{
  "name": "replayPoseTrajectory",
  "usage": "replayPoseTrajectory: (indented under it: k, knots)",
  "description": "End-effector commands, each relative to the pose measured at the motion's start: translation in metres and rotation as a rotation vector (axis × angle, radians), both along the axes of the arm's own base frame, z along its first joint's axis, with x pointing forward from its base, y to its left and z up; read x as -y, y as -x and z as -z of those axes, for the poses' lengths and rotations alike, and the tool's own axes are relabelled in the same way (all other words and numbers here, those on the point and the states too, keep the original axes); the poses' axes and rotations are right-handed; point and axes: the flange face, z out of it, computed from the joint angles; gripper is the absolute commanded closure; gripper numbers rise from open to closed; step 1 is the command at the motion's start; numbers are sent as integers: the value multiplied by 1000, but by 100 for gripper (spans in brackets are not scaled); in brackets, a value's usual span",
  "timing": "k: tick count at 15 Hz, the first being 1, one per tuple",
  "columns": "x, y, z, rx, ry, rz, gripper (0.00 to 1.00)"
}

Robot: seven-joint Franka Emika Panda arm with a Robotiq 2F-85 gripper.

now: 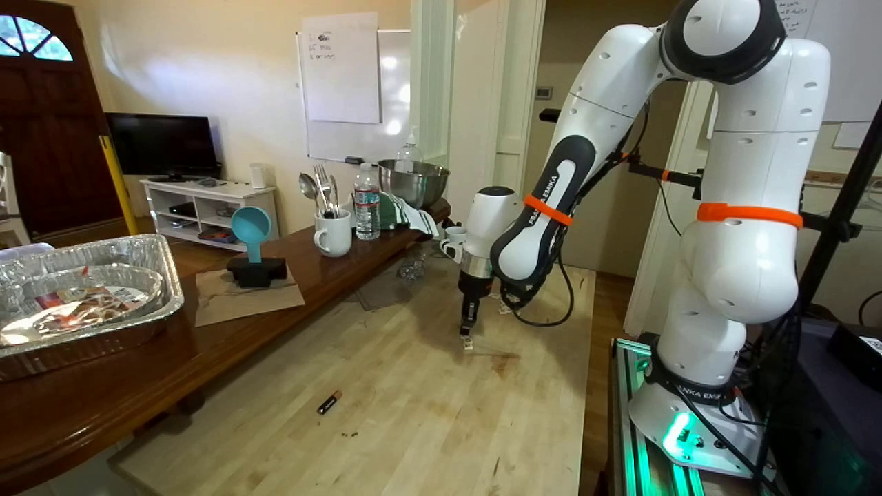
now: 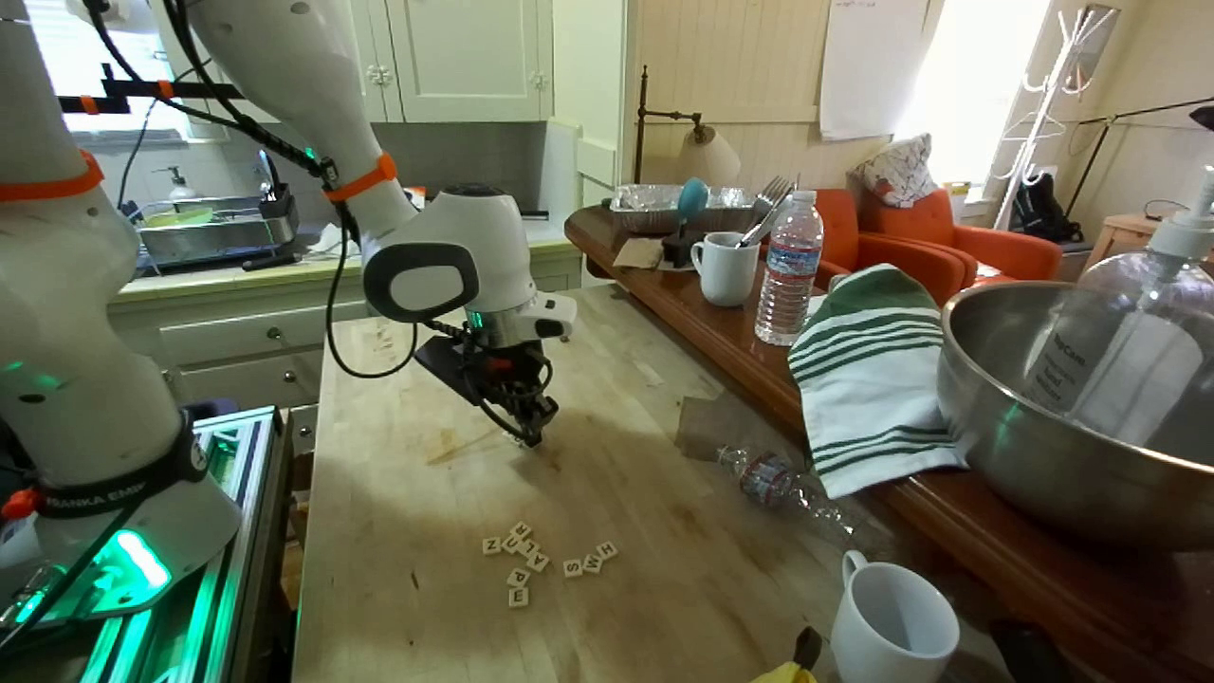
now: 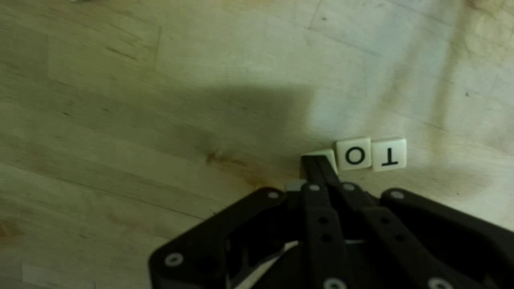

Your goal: Move the letter tiles to the left

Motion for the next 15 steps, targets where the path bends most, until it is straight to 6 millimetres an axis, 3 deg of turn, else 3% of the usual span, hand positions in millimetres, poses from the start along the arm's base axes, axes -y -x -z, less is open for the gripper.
replayPoseTrajectory:
  k: [1, 15]
  knots:
    - [-2, 9, 8, -52, -6, 10, 100]
    - [-3, 2, -13, 0, -4, 6, 100]
